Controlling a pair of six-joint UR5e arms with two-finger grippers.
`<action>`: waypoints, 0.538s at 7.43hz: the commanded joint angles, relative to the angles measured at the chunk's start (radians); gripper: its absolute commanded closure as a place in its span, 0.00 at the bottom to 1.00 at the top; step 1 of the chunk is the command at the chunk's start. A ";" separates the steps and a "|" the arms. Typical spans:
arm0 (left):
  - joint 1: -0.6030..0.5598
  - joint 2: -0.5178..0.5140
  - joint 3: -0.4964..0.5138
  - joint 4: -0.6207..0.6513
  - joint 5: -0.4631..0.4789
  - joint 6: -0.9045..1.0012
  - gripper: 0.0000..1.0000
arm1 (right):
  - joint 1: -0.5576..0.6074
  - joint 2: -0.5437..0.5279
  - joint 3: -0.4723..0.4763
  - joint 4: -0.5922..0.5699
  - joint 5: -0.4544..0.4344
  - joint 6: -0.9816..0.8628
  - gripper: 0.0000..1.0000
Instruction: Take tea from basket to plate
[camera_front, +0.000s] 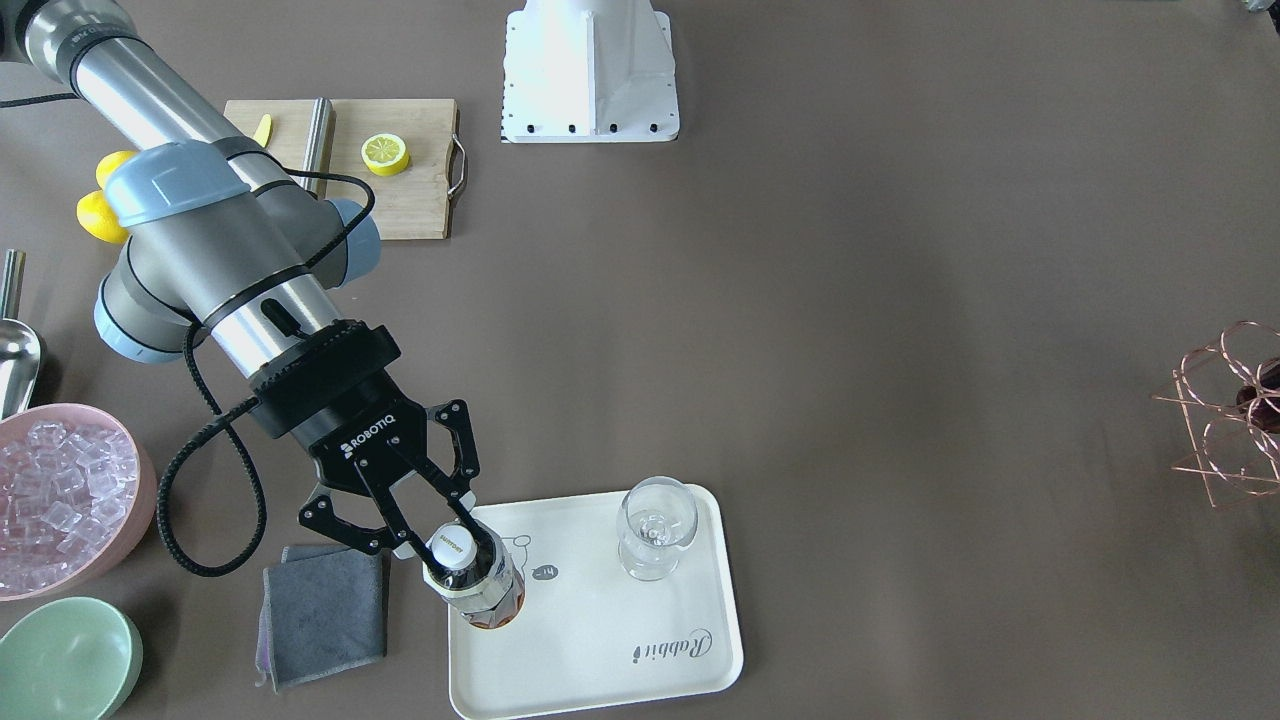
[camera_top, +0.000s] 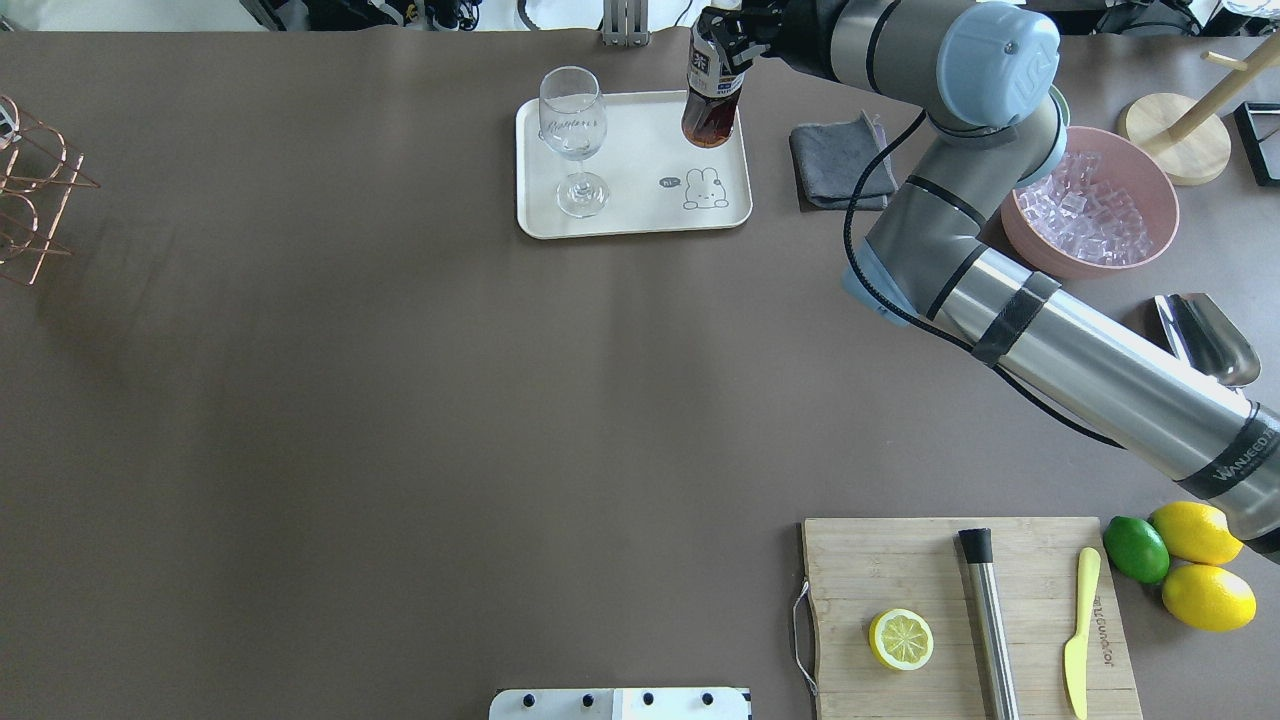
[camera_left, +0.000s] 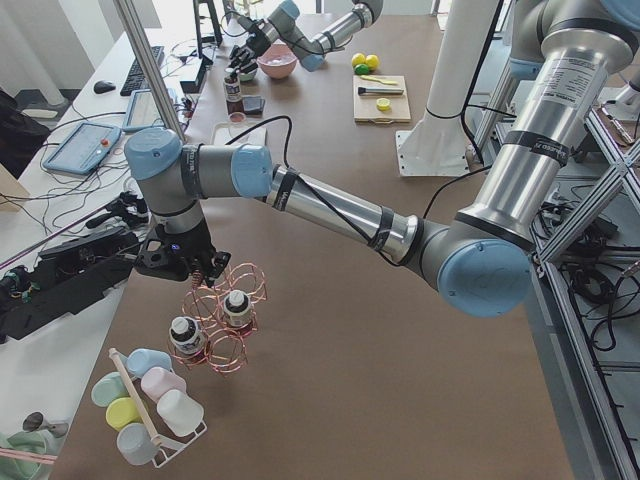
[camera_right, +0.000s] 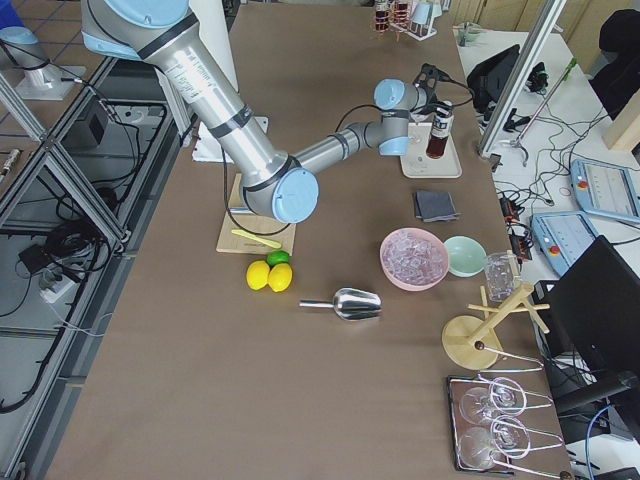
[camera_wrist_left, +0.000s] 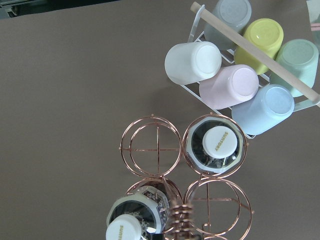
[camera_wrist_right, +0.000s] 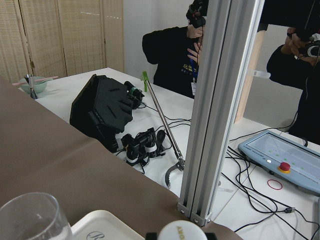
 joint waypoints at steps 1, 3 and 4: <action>0.033 -0.010 0.017 -0.016 -0.001 -0.048 1.00 | -0.036 0.002 -0.060 0.087 -0.054 0.035 1.00; 0.079 -0.025 0.051 -0.097 0.003 -0.130 1.00 | -0.074 0.000 -0.083 0.122 -0.106 0.039 1.00; 0.088 -0.057 0.069 -0.101 0.003 -0.166 1.00 | -0.095 -0.003 -0.083 0.128 -0.135 0.039 1.00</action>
